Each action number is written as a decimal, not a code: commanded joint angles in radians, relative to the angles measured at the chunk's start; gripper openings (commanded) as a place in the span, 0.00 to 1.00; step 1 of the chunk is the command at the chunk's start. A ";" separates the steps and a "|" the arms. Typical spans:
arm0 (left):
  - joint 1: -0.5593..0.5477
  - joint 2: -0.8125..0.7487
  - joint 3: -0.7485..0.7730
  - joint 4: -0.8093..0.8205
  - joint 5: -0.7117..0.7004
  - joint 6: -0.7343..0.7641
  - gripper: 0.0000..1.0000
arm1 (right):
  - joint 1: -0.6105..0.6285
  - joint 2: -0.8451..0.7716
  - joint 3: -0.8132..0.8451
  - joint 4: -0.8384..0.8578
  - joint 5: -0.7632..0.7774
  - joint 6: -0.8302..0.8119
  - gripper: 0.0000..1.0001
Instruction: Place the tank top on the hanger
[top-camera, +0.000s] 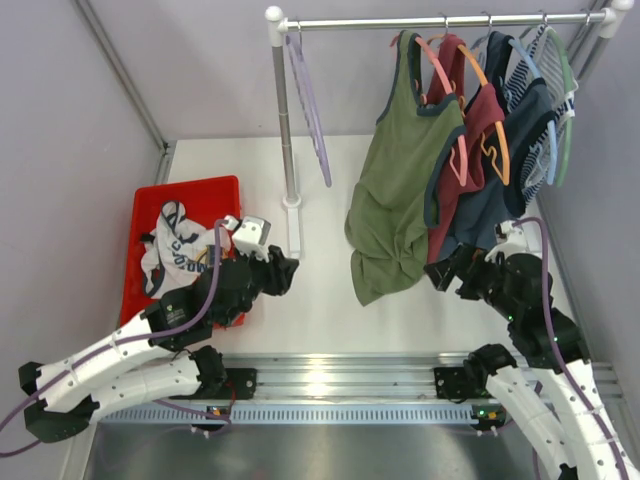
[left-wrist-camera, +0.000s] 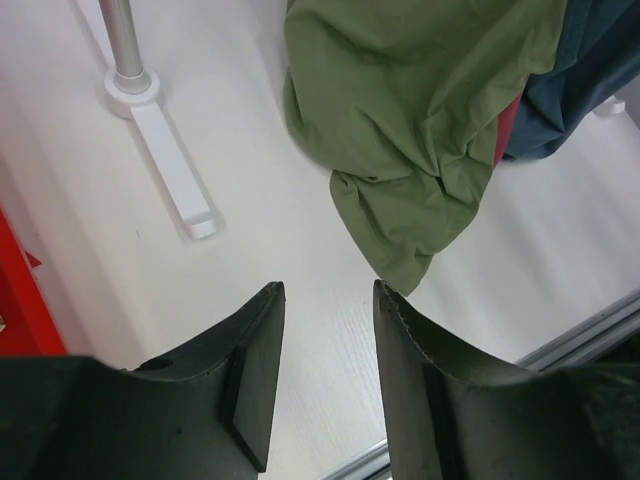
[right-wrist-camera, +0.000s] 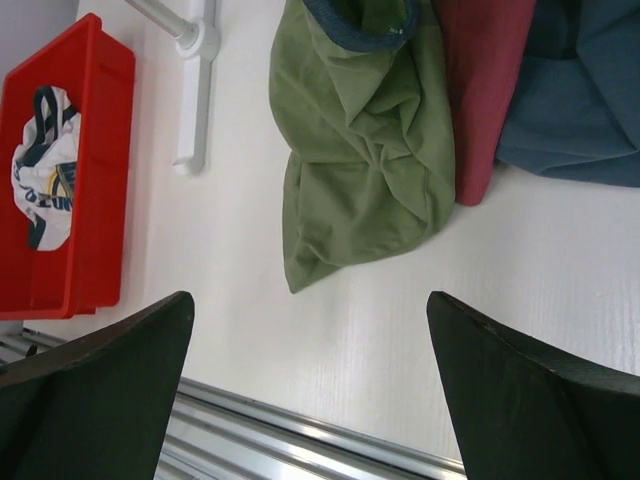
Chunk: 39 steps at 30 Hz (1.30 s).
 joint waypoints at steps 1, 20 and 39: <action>-0.002 -0.011 -0.005 -0.018 -0.046 -0.014 0.46 | -0.013 -0.023 -0.016 0.035 -0.026 0.002 1.00; 0.174 0.181 0.129 -0.128 -0.222 -0.074 0.55 | -0.013 0.024 -0.002 0.036 -0.104 -0.083 1.00; 1.052 0.348 0.089 -0.044 0.097 -0.167 0.68 | -0.011 0.073 0.030 0.049 -0.188 -0.104 1.00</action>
